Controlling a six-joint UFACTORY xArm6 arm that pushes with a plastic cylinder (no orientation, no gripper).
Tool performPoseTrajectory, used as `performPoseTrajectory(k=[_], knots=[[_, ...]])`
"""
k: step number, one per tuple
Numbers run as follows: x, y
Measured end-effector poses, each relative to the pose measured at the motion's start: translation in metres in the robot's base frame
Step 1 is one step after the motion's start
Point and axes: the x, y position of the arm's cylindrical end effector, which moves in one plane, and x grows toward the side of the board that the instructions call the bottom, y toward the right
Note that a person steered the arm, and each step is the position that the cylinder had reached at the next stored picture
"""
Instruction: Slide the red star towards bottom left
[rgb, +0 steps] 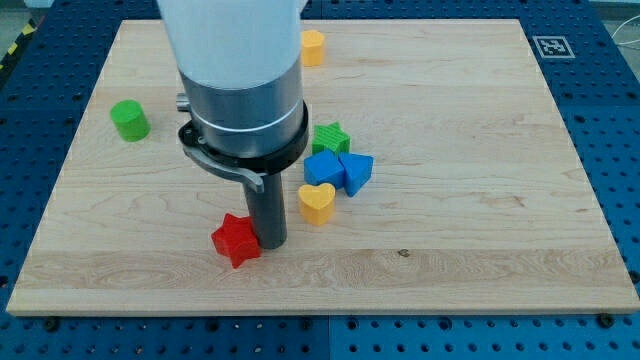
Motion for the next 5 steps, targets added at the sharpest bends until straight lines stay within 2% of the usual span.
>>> performPoseTrajectory(k=[5], knots=[[0.012, -0.049]])
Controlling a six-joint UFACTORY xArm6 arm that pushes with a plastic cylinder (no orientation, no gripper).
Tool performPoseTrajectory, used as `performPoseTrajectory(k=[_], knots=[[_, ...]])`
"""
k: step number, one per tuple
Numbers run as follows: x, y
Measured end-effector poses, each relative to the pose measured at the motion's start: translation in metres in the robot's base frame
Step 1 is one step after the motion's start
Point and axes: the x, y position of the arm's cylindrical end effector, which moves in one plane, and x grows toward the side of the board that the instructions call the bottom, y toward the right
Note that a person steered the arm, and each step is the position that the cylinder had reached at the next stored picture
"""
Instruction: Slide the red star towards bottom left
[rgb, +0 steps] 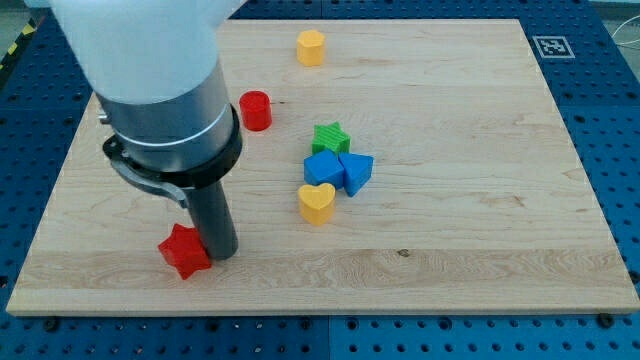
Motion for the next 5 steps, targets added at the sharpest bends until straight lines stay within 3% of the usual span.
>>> performPoseTrajectory(k=[5], knots=[[0.011, -0.046]])
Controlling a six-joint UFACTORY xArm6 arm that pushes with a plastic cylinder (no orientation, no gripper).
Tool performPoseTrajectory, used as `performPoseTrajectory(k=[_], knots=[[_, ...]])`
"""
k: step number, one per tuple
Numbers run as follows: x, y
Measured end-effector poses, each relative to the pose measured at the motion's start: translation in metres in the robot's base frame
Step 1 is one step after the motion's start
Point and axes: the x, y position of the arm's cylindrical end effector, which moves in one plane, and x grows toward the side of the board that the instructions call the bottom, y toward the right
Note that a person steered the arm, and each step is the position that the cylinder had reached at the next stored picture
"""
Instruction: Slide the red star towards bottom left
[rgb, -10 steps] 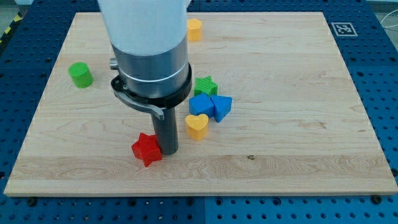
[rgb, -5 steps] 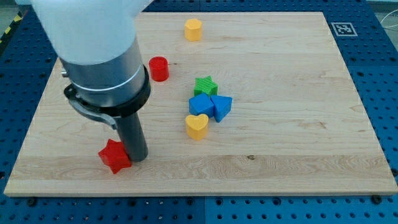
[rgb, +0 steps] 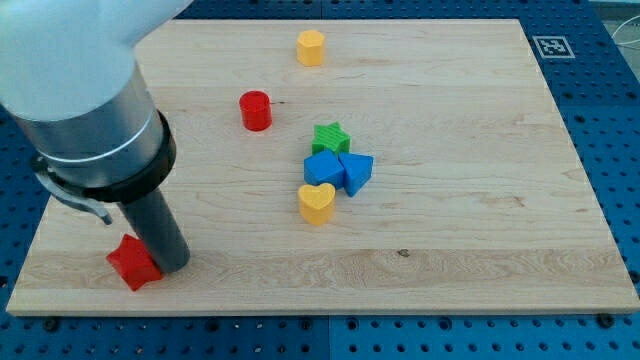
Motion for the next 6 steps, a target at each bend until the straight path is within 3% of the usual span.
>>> performPoseTrajectory(k=[6], knots=[[0.013, -0.039]])
